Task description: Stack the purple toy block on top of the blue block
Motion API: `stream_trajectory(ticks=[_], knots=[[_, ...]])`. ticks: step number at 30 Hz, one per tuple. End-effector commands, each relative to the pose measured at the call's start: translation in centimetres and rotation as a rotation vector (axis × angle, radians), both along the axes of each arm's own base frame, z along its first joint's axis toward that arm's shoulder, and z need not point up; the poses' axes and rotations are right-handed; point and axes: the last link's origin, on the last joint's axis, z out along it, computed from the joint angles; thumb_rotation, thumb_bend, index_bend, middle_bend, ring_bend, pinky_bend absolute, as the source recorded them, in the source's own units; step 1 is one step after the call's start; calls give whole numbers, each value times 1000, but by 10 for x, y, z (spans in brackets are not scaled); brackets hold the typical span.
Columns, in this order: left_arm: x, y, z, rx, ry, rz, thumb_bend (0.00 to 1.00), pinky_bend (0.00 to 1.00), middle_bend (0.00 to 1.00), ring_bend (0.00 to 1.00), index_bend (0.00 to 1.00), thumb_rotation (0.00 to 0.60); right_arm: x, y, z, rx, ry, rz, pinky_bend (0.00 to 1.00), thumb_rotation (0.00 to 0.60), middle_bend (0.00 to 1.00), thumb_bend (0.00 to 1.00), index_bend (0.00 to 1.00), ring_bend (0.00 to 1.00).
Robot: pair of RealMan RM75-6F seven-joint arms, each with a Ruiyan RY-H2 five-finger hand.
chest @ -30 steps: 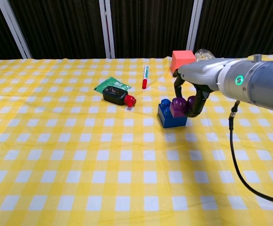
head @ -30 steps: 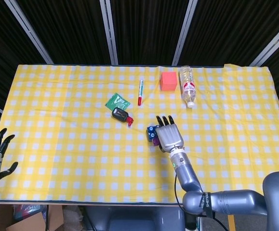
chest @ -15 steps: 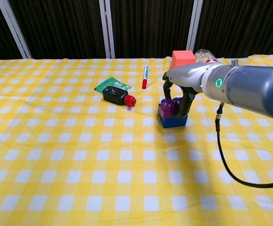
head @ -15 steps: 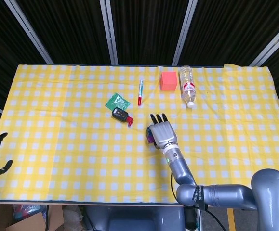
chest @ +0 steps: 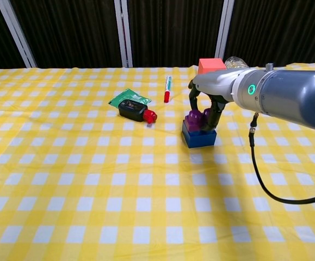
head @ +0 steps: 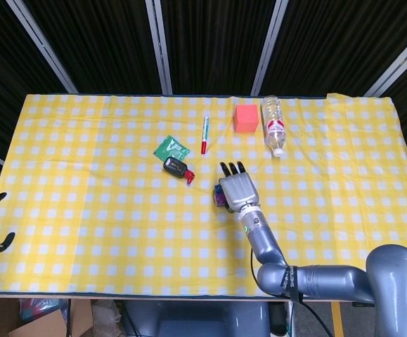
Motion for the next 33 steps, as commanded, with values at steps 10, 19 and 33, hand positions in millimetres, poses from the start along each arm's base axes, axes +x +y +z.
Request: stream_trajectory(ticks=[10,19,33], knots=[[-1,1,-1,6,10,11,271,120,6,0,143,600,-15,-6,-7,19,-1,-12,0,600,0,611,585,0],[-2,2,1,11,7,12,271,120,6,0,144,600,-18,-5,-14,32,-4,-3,0,600,0,612,585,0],[2,1,-1,12,10,-1,271,120,6,0,145,600,-33,0,-19,46,-5,-4,0,600,0,612,585,0]])
